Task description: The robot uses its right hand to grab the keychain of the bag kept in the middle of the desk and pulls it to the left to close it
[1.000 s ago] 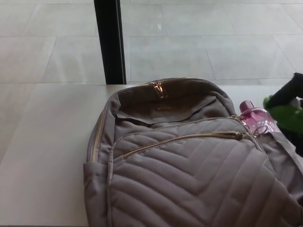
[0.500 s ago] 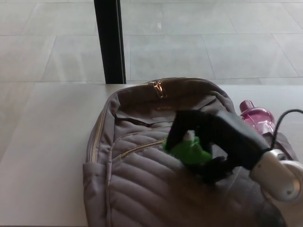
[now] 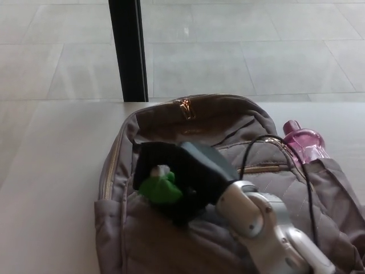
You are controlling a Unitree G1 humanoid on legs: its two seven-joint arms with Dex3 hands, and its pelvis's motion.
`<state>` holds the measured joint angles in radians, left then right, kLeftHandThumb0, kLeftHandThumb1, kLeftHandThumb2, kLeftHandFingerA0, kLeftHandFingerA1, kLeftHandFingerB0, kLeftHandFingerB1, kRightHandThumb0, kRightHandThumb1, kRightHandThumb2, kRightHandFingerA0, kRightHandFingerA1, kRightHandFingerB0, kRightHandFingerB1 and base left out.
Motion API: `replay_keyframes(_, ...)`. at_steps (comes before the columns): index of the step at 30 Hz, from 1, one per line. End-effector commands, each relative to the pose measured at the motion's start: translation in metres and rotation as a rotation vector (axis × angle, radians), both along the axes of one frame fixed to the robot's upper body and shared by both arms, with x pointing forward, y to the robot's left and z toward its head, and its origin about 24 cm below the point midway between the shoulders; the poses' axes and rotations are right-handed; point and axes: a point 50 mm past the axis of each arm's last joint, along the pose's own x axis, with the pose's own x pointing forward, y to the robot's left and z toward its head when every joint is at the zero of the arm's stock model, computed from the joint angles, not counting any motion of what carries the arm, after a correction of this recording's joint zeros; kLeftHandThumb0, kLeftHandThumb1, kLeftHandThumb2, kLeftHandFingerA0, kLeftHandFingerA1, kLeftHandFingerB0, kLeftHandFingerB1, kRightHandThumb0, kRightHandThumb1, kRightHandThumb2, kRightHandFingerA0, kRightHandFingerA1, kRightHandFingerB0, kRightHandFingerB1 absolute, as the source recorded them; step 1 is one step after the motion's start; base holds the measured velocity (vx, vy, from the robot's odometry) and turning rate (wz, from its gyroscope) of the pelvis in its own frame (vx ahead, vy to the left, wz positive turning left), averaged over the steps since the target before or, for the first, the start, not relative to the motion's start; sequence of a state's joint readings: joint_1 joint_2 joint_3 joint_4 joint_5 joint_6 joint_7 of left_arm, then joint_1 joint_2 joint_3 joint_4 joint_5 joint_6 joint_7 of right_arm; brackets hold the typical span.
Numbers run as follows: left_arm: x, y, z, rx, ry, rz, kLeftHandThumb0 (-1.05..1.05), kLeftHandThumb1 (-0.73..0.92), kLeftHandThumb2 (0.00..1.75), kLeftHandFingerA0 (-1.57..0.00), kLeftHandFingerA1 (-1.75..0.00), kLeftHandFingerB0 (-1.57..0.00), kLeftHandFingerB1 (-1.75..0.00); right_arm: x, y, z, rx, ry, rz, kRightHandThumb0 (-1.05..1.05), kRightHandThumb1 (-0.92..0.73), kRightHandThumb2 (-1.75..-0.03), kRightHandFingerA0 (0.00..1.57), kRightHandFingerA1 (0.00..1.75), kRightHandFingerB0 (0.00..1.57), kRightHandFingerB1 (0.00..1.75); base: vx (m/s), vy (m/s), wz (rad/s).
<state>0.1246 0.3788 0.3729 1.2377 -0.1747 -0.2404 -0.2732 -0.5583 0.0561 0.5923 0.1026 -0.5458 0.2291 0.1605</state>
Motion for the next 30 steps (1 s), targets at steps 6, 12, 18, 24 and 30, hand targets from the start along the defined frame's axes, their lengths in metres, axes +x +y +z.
replay_keyframes(6, 0.009, -0.008, -0.003, 0.035, -0.001, -0.067, -0.7, 0.86, 0.66, -0.7, -0.51, -0.57, -0.47, 0.003, 0.066, 0.015, -0.134, -0.03, 0.052, -0.27, -0.63, -0.86, 0.91, 1.75, 0.73, 1.5, 0.0, 0.0, 0.0)
replay_keyframes(12, 0.015, -0.016, -0.007, 0.061, 0.017, -0.128, -0.71, 0.87, 0.66, -0.69, -0.49, -0.56, -0.45, -0.016, 0.123, 0.03, -0.073, 0.002, 0.162, -0.25, -0.59, -1.05, 0.92, 1.69, 0.79, 1.44, 0.0, 0.0, 0.01)
replay_keyframes(18, 0.023, -0.025, -0.011, 0.038, 0.015, -0.126, -0.71, 0.87, 0.66, -0.68, -0.51, -0.56, -0.46, -0.06, 0.174, 0.031, -0.015, 0.093, 0.25, -0.32, -0.61, -1.02, 0.9, 1.48, 0.71, 0.82, 0.0, 0.0, 0.0)
replay_keyframes(24, 0.026, -0.031, -0.014, 0.003, 0.0, -0.118, -0.75, 0.71, 0.82, -0.64, -0.58, -0.5, -0.51, -0.096, 0.191, 0.012, 0.043, 0.182, 0.363, -0.35, -0.59, -0.86, 0.88, 1.61, 0.75, 1.03, 0.0, 0.0, 0.0)
replay_keyframes(30, 0.019, -0.026, -0.012, 0.012, 0.011, -0.108, -0.69, 0.86, 0.67, -0.68, -0.51, -0.54, -0.46, -0.073, 0.167, -0.002, -0.238, 0.097, 0.425, -0.75, -0.54, -0.98, 0.22, 0.69, 0.0, 0.41, 0.0, 0.0, 0.0)
